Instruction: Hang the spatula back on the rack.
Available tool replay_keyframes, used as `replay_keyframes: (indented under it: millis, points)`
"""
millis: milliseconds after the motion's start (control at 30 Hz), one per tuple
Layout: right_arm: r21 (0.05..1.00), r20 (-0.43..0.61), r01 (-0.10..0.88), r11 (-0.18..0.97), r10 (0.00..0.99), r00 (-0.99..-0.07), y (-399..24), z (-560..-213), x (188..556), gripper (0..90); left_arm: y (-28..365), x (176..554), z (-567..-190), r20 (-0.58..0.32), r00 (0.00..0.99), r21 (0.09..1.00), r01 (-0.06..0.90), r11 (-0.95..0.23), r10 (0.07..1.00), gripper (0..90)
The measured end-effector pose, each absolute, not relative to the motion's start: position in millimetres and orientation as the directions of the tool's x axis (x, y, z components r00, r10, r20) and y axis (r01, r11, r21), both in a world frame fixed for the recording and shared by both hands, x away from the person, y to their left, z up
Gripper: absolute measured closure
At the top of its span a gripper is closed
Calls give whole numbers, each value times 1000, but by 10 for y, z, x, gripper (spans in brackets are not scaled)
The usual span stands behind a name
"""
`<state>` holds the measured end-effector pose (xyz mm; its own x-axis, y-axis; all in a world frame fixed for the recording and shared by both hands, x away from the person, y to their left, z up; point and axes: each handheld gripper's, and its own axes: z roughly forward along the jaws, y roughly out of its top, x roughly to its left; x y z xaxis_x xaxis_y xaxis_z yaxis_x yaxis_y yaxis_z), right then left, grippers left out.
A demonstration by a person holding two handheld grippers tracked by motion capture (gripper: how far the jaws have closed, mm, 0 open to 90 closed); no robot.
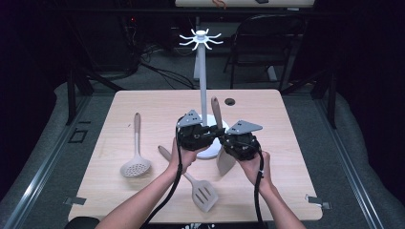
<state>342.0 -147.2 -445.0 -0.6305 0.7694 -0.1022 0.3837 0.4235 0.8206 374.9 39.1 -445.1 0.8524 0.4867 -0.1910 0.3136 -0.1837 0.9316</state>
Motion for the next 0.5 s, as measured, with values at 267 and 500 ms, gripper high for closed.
replay_keyframes:
  millis: [267,500]
  points:
    - [813,-97,382,439,750,-655,-1608,-4440,3389,691,393,3775,-4462,-170,858,930,303,-210,486,774]
    - [774,-67,433,461,740,-669,-1784,-4530,3378,602,428,3802,-4413,-144,858,931,287,-227,493,774]
